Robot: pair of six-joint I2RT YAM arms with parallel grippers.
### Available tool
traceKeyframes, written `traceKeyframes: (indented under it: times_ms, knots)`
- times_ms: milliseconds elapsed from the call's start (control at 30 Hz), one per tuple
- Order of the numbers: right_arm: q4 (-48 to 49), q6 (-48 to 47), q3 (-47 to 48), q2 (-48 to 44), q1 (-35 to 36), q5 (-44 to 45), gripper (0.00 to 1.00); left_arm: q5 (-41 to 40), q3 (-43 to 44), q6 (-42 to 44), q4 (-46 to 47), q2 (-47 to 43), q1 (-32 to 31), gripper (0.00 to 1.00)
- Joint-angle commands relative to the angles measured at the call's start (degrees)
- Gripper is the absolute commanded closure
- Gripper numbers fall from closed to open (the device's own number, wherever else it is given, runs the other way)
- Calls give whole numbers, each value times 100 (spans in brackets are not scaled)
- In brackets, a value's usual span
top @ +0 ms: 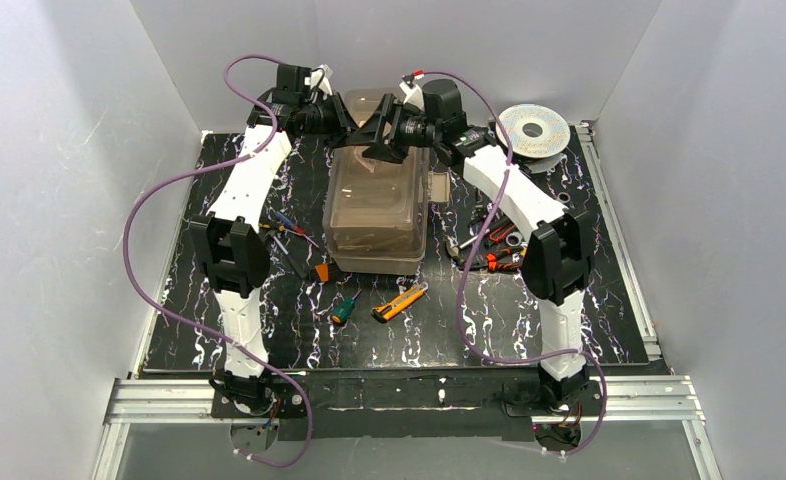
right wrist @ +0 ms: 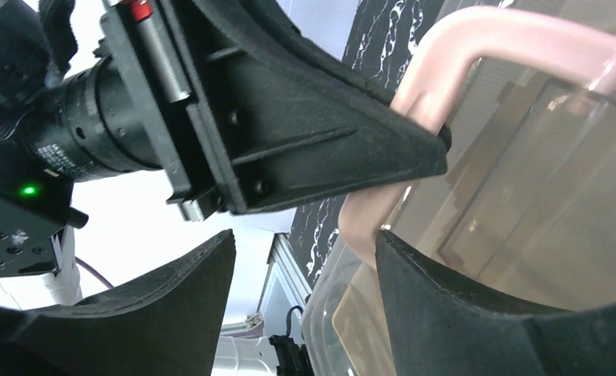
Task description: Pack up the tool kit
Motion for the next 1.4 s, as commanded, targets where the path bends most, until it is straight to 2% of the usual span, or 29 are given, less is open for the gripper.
traceKeyframes:
  times_ms: [0,100,267,400,533,667,767,867,1033,1233,1367]
  knots:
    - [-505,-428,364,-681,5,361,26,-47,284,217,-111,-162,103,100]
    - [-757,-631,136,-1000,-98,650,25,-9,353,179,-112,-188,134,100]
    - [-267,-660,-939,-1813,-460,853,25,276,503,-15,24,-259,347,100]
    - [-352,-879,-1283,-2171,-842,972,25,544,419,-295,299,-415,670,100]
    - [-639,-1158,-1422,-2171,-1185,1059,25,947,-31,-621,782,-551,989,100]
    - [-1132,-1506,-1434,-1983,-1214,1923,28,1545,-718,-1102,1646,-675,1415,100]
    - [-1386,-1792,-1141,-1604,-1207,2263,28,1967,-1412,-1709,2587,-690,1802,100]
    - [-1768,-2154,-547,-1089,-1179,2587,29,2321,-1738,-2117,3351,-618,1980,100]
    - [-2046,-2579,198,-324,-1179,2900,30,2479,-1923,-2303,3678,-512,2106,100]
    - [-2184,-2759,1140,538,-1162,2644,31,2669,-2180,-2709,4381,-457,2120,100]
    - [-1936,-2716,1134,682,-1155,2415,33,2704,-2123,-2586,4278,-485,2123,100]
